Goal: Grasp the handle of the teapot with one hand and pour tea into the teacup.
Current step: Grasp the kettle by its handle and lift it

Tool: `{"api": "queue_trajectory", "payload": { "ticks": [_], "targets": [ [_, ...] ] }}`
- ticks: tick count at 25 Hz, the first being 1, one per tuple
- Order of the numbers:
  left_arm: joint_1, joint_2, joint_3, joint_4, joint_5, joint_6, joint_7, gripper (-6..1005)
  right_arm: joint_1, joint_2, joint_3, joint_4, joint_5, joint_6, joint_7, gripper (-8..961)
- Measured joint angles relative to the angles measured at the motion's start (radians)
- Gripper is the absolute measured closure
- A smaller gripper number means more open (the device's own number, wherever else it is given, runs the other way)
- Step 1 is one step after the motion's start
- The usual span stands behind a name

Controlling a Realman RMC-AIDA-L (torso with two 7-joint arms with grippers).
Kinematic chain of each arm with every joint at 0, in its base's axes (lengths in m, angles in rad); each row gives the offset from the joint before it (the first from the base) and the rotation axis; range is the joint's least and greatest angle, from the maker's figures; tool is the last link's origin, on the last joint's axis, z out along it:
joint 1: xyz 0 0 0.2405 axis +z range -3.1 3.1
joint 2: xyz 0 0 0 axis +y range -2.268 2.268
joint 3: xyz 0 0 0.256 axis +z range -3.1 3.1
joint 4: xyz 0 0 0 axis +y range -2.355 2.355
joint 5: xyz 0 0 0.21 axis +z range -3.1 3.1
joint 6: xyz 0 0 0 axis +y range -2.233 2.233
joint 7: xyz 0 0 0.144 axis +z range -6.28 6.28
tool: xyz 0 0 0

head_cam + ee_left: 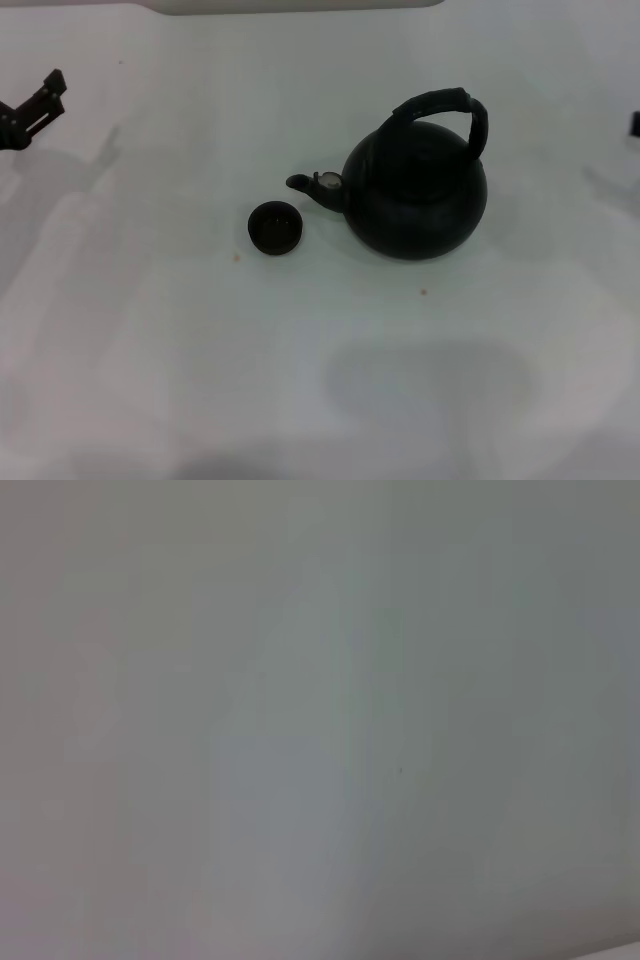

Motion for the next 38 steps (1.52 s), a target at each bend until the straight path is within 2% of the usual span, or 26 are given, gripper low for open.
{"api": "queue_trajectory", "payload": {
  "ticks": [8,14,19,24,29,38],
  "targets": [
    [0.006,-0.004,0.0,-0.009,-0.001,0.0,-0.002,115,0.053,0.018,-0.024,0.012,0.0,-0.103,0.013,111],
    [0.012,-0.005,-0.001,-0.013,-0.002,0.008,-0.002,115,0.087,0.019,-0.164,0.009,0.034,-0.114,0.049,112],
    [0.011,-0.005,0.0,-0.024,-0.002,0.009,-0.002,115,0.089,0.019,-0.232,0.009,0.097,-0.117,0.051,113],
    [0.011,-0.005,0.01,-0.024,-0.001,0.009,-0.002,115,0.09,0.02,-0.332,0.002,0.147,-0.072,0.052,113],
    [0.01,-0.005,0.01,-0.024,-0.001,0.009,-0.001,116,0.094,0.02,-0.405,0.0,0.146,0.047,0.045,114],
    [0.023,-0.005,0.01,-0.024,-0.001,0.01,0.0,120,0.094,0.015,-0.41,-0.005,0.138,0.132,0.03,115]
  ]
}}
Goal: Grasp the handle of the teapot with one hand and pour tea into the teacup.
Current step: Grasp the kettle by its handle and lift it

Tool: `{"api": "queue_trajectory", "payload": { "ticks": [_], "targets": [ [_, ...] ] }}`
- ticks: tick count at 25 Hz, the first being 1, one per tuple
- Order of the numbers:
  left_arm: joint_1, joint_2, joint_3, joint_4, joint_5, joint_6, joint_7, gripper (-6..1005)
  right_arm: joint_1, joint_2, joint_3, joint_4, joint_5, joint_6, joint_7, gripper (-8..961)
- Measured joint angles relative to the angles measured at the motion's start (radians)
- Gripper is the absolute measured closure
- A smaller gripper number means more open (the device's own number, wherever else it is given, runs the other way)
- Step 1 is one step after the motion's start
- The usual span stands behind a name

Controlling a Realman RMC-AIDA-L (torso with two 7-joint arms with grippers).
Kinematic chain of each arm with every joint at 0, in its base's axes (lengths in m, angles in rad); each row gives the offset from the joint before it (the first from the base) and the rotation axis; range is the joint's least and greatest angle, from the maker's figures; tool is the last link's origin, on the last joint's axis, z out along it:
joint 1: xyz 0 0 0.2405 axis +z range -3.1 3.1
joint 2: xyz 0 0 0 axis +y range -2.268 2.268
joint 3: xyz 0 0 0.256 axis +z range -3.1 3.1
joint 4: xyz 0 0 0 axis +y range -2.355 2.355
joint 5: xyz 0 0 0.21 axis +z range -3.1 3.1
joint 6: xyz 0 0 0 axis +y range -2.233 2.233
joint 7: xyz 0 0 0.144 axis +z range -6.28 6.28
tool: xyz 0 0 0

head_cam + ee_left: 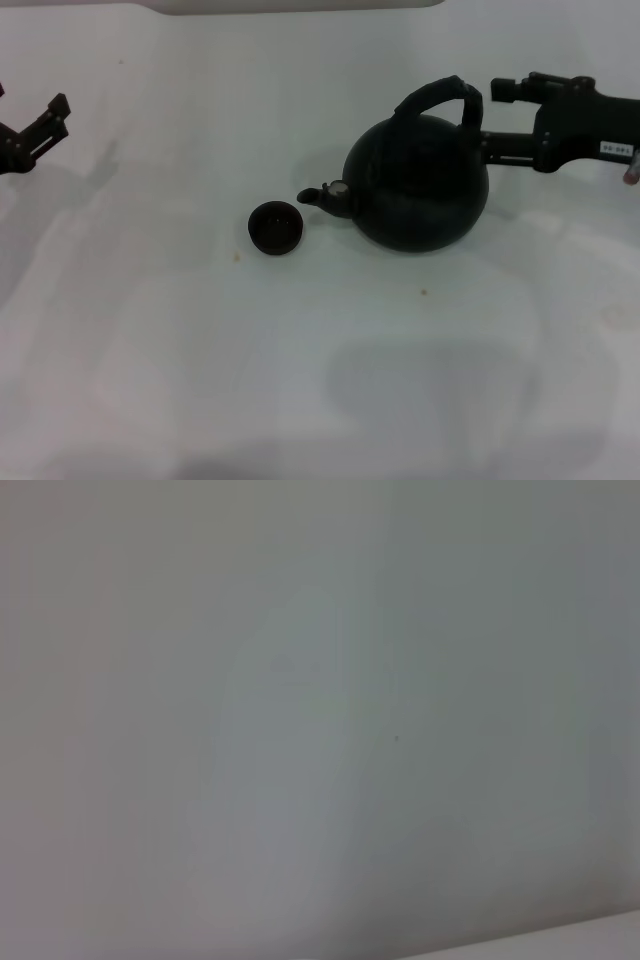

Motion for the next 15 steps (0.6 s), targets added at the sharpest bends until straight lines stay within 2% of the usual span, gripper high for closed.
{"api": "queue_trajectory", "payload": {
  "ticks": [6,15],
  "targets": [
    [0.0,0.0,0.0,-0.001,0.0,0.0,0.001,120,-0.003,0.001,0.007,-0.006,-0.013,0.028,-0.006,115],
    [0.0,0.001,0.0,-0.002,0.0,0.0,0.001,119,0.003,0.005,-0.047,0.014,-0.021,0.117,-0.013,116]
  ]
}}
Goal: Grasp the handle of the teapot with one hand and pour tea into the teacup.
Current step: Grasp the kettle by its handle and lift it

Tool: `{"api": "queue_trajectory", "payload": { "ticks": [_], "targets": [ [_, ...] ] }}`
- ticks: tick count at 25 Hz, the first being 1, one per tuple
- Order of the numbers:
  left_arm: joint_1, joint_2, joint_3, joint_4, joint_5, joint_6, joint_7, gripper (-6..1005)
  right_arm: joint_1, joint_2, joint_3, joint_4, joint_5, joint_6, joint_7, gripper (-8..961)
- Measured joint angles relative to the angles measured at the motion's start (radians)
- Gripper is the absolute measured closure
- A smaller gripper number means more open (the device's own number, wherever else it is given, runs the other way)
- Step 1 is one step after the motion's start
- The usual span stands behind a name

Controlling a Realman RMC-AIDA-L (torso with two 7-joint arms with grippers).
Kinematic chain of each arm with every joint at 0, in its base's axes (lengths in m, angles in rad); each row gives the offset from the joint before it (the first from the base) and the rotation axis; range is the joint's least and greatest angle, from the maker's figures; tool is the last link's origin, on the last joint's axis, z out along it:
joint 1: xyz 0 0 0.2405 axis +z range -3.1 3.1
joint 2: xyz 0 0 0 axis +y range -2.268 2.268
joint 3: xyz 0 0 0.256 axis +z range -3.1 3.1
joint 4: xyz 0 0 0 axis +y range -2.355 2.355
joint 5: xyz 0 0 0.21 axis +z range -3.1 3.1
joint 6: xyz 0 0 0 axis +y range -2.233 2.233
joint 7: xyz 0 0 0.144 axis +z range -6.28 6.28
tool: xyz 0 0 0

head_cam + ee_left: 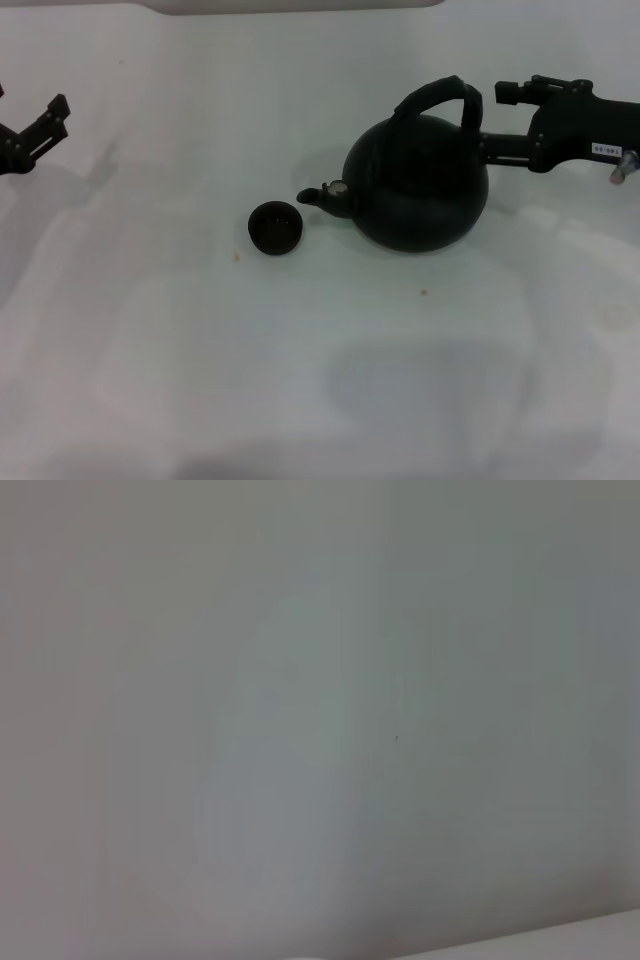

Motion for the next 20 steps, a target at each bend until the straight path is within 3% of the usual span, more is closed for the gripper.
{"api": "queue_trajectory", "payload": {
  "ticks": [20],
  "targets": [
    [0.0,-0.001,0.0,-0.004,0.009,0.001,0.002,120,0.013,0.001,-0.08,0.0,0.042,0.13,-0.016,119]
  ]
}}
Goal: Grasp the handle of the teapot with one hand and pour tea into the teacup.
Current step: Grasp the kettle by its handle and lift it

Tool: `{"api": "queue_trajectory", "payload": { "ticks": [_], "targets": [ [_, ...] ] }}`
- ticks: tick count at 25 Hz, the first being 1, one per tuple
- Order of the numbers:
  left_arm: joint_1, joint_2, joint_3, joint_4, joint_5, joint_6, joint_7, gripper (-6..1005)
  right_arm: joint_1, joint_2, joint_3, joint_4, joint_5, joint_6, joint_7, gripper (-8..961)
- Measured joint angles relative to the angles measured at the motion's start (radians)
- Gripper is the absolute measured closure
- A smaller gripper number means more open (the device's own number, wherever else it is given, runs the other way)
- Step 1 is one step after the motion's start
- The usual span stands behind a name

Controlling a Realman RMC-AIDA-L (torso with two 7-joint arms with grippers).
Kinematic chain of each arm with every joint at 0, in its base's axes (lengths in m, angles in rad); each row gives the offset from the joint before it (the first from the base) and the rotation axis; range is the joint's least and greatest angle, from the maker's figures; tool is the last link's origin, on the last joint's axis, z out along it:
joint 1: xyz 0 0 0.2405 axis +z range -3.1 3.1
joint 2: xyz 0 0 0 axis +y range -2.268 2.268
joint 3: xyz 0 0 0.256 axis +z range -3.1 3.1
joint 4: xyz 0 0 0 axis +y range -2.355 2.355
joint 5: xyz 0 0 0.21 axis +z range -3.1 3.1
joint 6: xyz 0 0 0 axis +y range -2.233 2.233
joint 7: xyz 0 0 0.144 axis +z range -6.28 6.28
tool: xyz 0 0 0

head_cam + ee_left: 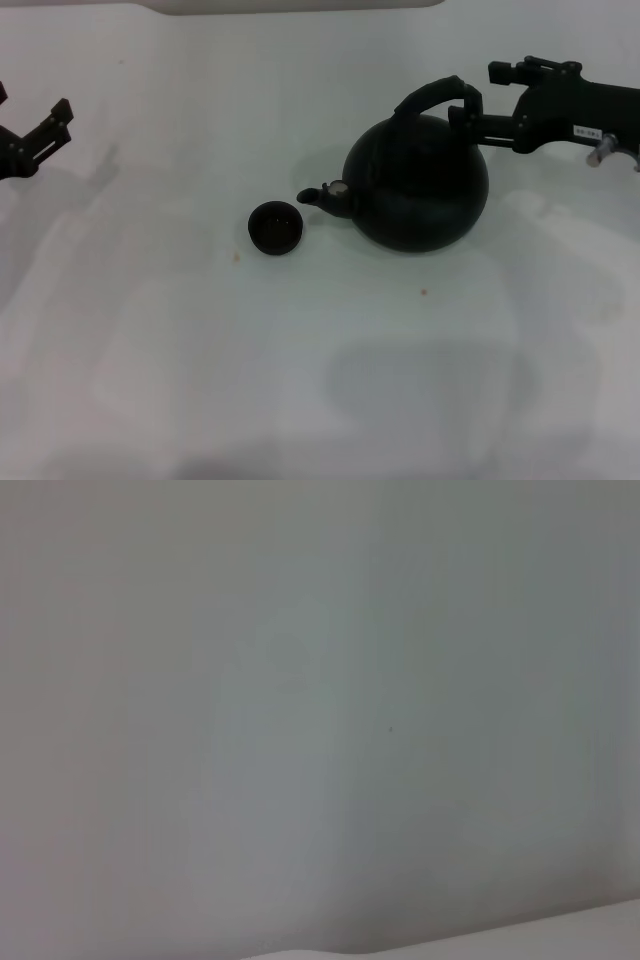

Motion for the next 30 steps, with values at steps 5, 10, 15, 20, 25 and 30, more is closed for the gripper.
{"api": "queue_trajectory", "payload": {
  "ticks": [5,10,15,20,25,30],
  "targets": [
    [0.0,0.0,0.0,0.0,0.0,0.0,0.0,120,0.002,0.0,-0.009,0.001,0.002,0.007,0.002,156],
    [0.0,0.0,0.0,0.0,0.0,0.0,0.0,120,0.003,-0.001,-0.006,0.001,0.003,0.006,0.005,275],
    [0.0,0.001,0.0,0.0,0.0,0.0,0.0,119,0.004,-0.002,-0.006,-0.003,-0.003,0.007,-0.008,486],
    [-0.003,0.002,0.0,0.0,0.0,-0.001,0.0,119,0.009,-0.005,-0.01,0.002,-0.006,0.006,-0.009,635],
    [-0.002,0.002,0.0,0.001,-0.003,-0.001,-0.001,119,0.024,-0.007,-0.013,0.014,-0.019,-0.008,-0.022,735],
    [-0.006,0.002,0.0,0.001,-0.002,-0.001,-0.001,119,0.043,-0.004,-0.019,0.04,-0.03,-0.011,-0.047,788]
  ]
}}
